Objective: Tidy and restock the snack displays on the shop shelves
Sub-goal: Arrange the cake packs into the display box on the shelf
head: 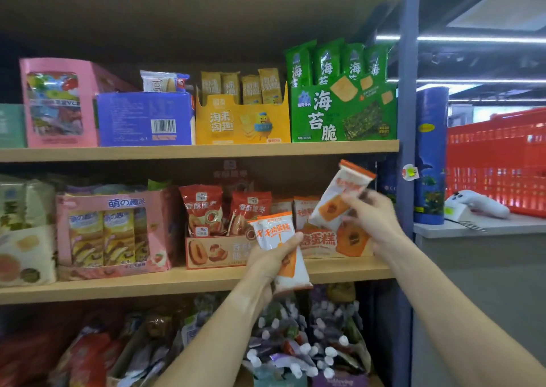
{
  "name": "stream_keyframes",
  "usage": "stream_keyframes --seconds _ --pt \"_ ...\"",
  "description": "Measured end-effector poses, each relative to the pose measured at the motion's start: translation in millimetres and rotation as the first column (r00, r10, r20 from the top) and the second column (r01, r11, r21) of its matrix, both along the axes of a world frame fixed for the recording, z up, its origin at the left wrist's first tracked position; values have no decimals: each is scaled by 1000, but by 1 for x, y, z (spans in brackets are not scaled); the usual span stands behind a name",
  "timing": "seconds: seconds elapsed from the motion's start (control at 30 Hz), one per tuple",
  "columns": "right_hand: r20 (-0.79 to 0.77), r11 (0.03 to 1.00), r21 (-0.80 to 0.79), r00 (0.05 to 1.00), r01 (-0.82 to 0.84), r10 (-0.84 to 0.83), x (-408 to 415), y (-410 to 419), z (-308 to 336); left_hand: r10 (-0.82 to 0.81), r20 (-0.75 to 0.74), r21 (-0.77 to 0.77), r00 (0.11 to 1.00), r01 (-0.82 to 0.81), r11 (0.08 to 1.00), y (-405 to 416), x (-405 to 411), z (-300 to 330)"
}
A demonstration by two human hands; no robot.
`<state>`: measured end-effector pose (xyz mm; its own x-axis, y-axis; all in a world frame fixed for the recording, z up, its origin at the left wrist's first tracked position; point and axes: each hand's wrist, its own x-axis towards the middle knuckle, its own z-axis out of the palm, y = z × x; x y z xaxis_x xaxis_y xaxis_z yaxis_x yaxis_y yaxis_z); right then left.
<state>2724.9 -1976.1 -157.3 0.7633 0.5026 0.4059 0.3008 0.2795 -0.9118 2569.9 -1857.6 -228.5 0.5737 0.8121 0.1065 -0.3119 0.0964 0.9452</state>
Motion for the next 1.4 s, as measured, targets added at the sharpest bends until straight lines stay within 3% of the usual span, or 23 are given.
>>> stream_keyframes --seconds 0.07,0.13,0.23,0.33,0.4,0.47,0.5,0.53,0.6,0.67,0.73,0.83,0.9,0.97,1.03,1.17,1.3,1.4 --pt "192 983 52 965 175 -182 21 3 10 28 -14 -13 999 -29 1000 -1 2 -1" --pt "419 955 -25 870 295 -258 39 15 16 42 -36 0 998 -42 999 -1 2 -3" --pt "627 845 -302 760 441 -172 64 43 16 53 -48 12 997 -52 999 -3 1 -4" --pt "670 669 -527 740 524 -52 76 55 9 65 -70 40 995 -62 997 -7 -1 -5" --pt "706 628 -454 686 632 -179 75 53 4 68 -84 66 994 -63 996 -9 -3 -7" --pt "730 672 -193 562 715 -389 60 44 -3 71 -95 86 993 -63 994 -9 -3 -7" --pt "696 733 -74 561 676 -447 46 37 -9 73 -95 94 993 -64 994 -8 -2 -7" --pt "644 822 -43 645 567 -412 30 29 -16 74 -91 107 993 -64 992 -7 0 -7" --pt "427 942 -285 903 179 -43 -9 11 -25 61 -76 157 995 -48 986 -8 6 -5" --pt "109 842 -502 952 -197 287 -28 1 -32 41 -46 222 998 -29 975 -13 15 -2" --pt "-20 816 -486 937 -315 349 -25 -2 -31 5 -34 294 999 5 956 -18 23 3" --pt "-30 885 -357 951 -298 308 -12 -5 -17 -52 -16 398 998 54 916 -21 30 17" --pt "-20 941 -212 964 -262 264 -3 -7 -7 -61 20 330 998 51 942 -17 34 31" --pt "-8 984 -45 985 -172 172 9 -6 5 -19 19 268 1000 13 963 -12 38 44" --pt "51 998 49 998 -45 43 27 -2 14 78 -33 360 996 -61 931 -3 43 55" --pt "402 967 -44 891 250 -212 56 15 18 133 -13 503 991 -109 857 8 53 69" --pt "570 897 -252 805 364 -166 75 31 18 193 -32 567 981 -141 811 19 63 75" --pt "654 789 -406 750 460 -100 85 39 13 300 -151 658 942 -131 742 19 66 77"
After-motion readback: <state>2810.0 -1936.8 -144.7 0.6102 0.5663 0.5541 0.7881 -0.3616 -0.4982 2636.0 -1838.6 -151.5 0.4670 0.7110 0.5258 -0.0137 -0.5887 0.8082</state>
